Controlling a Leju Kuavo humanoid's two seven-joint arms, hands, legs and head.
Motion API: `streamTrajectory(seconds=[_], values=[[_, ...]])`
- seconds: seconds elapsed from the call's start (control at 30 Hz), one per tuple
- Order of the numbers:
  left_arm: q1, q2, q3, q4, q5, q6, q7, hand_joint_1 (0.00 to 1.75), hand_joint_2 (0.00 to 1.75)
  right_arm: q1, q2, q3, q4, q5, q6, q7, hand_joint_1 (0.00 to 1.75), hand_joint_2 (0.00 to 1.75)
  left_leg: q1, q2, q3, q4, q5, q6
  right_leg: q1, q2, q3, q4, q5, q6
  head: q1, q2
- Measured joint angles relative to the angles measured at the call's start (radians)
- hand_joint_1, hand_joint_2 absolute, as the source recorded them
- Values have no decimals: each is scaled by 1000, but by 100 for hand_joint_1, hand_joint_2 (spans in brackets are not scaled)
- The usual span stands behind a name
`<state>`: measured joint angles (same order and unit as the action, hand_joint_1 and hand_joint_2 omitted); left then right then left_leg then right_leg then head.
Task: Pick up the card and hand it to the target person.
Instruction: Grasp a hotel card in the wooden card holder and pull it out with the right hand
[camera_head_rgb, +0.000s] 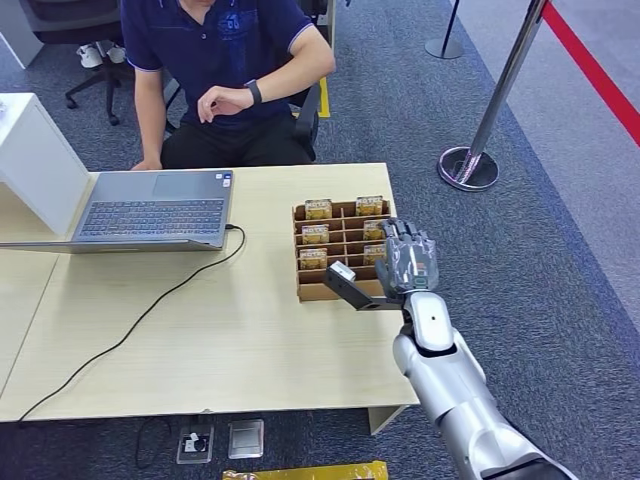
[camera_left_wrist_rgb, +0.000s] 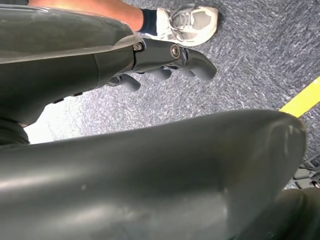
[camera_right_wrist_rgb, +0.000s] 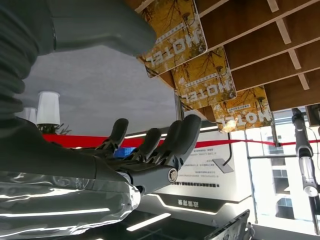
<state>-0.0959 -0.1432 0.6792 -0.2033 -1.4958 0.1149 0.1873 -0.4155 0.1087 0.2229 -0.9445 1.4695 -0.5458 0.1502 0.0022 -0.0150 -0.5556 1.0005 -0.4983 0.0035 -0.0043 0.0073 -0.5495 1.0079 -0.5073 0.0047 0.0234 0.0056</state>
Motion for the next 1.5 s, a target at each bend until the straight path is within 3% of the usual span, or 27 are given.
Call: streamTrajectory(seconds=[0.13, 0.43, 0.73, 0.93, 1.07, 1.27, 1.5], values=[[-2, -1, 0, 0, 0, 5, -1, 0, 0, -21, 3, 0, 30, -1, -7, 4, 101, 175, 0, 0, 0, 0, 0, 0, 0, 0, 0, 0, 0, 0, 0, 0], [-8, -3, 0, 0, 0, -1, -1, 0, 0, -37, 4, 0, 80, 0, -8, 11, 74, 175, 0, 0, 0, 0, 0, 0, 0, 0, 0, 0, 0, 0, 0, 0], [-10, -3, 0, 0, 0, -6, -1, 0, 0, -63, 6, 0, 130, 1, -4, 25, 72, 175, 0, 0, 0, 0, 0, 0, 0, 0, 0, 0, 0, 0, 0, 0], [-10, -3, 0, 0, 0, -4, -2, 0, 0, -74, 7, 0, 158, 2, -11, 26, 87, 175, 0, 0, 0, 0, 0, 0, 0, 0, 0, 0, 0, 0, 0, 0], [-10, -3, 0, 0, 0, -3, -3, 0, 0, -76, 8, 1, 171, 3, -11, 26, 137, 175, 0, 0, 0, 0, 1, 0, 0, 0, 0, 0, 1, 0, 0, 0], [-9, -4, 0, 0, 0, -2, -11, 0, 0, -83, 13, 1, 186, 6, -8, 24, 165, 175, 0, 0, 1, 0, 1, 0, 0, 0, 0, 0, 1, 0, 0, 0], [-8, -4, 0, 0, 0, -1, -15, 0, 0, -88, 13, 1, 201, 8, -10, 23, 175, 175, 0, 0, 1, 0, 1, 0, 0, 0, 1, 0, 1, 0, 0, 0]])
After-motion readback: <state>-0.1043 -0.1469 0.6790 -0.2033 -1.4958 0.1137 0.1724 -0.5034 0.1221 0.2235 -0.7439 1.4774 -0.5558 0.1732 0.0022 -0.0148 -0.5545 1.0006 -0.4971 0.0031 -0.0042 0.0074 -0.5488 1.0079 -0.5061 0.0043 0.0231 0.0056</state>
